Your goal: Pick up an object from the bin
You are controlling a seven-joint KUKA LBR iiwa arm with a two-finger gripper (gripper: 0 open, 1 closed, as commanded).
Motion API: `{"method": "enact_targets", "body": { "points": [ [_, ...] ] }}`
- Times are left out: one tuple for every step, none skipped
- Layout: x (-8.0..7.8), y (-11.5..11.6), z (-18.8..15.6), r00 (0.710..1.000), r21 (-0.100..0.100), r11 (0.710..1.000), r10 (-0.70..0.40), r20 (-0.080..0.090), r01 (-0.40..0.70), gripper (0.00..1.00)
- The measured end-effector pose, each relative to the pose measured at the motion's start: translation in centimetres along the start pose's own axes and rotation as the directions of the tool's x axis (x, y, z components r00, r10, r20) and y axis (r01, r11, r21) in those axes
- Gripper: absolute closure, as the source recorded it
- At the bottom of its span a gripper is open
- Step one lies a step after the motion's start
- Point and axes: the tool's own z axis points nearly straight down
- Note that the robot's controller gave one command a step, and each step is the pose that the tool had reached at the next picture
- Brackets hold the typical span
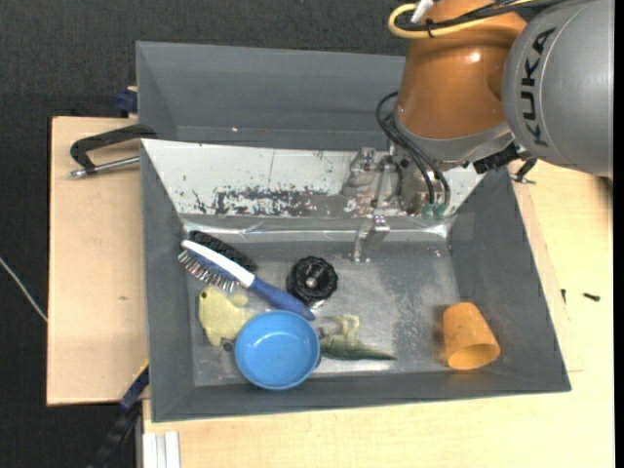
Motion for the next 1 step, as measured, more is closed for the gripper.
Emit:
{"method": "enact_targets", "body": {
  "points": [
    [-0.18, 1.85, 15.28, 0.96, -0.001, 0.96, -0.281, -0.006, 0.281, 0.0]
  ]
}}
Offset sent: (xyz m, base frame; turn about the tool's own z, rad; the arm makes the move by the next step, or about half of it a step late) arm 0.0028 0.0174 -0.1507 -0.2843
